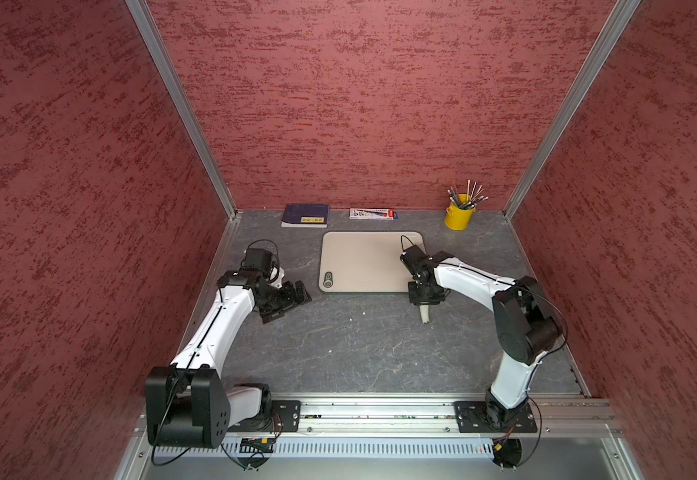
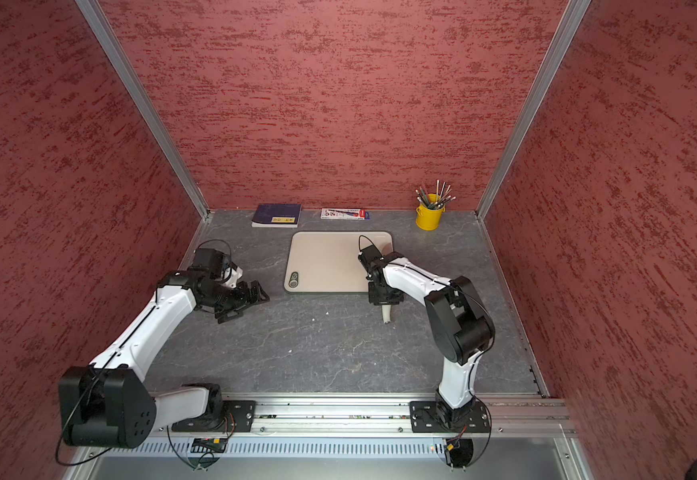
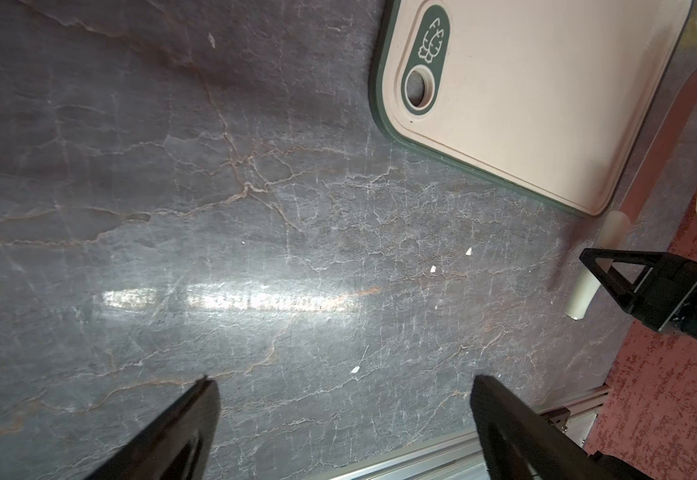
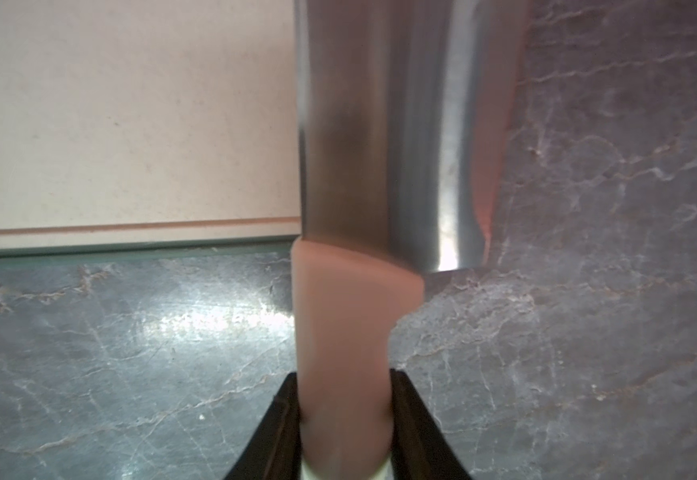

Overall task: Align the knife with the edge of the cutting board
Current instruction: Place the knife at the edge of the cutting board.

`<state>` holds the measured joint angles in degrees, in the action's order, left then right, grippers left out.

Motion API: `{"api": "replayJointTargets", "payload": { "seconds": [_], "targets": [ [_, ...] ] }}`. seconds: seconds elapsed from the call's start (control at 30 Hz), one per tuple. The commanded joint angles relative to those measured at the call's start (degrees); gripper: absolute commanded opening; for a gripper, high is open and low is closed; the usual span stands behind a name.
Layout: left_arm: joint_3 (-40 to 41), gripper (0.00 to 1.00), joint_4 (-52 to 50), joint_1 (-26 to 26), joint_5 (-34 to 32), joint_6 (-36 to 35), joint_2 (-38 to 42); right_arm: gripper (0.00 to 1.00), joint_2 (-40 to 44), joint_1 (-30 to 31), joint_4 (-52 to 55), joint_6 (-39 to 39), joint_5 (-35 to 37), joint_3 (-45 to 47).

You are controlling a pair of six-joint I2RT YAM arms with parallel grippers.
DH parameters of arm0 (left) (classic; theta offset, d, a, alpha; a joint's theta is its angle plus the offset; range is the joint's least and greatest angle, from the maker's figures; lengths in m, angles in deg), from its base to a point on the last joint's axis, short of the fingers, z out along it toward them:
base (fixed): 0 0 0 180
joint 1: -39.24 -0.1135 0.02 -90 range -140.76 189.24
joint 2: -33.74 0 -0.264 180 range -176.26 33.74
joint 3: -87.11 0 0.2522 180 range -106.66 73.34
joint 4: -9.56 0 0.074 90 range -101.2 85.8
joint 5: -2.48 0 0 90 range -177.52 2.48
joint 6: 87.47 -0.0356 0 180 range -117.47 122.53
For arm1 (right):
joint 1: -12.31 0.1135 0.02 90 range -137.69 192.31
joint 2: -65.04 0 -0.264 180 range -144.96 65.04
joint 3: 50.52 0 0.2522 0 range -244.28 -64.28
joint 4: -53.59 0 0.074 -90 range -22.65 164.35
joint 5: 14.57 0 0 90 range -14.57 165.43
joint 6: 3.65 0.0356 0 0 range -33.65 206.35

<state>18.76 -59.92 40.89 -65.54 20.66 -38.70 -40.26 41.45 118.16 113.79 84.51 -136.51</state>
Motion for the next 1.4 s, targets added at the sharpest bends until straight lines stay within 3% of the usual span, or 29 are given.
{"api": "replayJointTargets", "payload": {
  "seconds": [0.0, 0.6, 1.37],
  "targets": [
    [0.1, 0.99, -0.3, -0.3, -0.6, -0.5, -0.9, 0.0, -0.7, -0.1, -0.5, 1.6, -0.7, 0.8],
    [-0.1, 0.99, -0.3, -0.3, -0.4, -0.5, -1.5, 0.0, -1.5, -0.1, -0.2, 2.2, -3.0, 4.3],
    [-0.1, 1.0, -0.4, -0.3, 0.5, -0.7, -2.2, 0.0, -3.9, -0.1, 2.9, 1.2, -4.3, -2.3]
  ]
}}
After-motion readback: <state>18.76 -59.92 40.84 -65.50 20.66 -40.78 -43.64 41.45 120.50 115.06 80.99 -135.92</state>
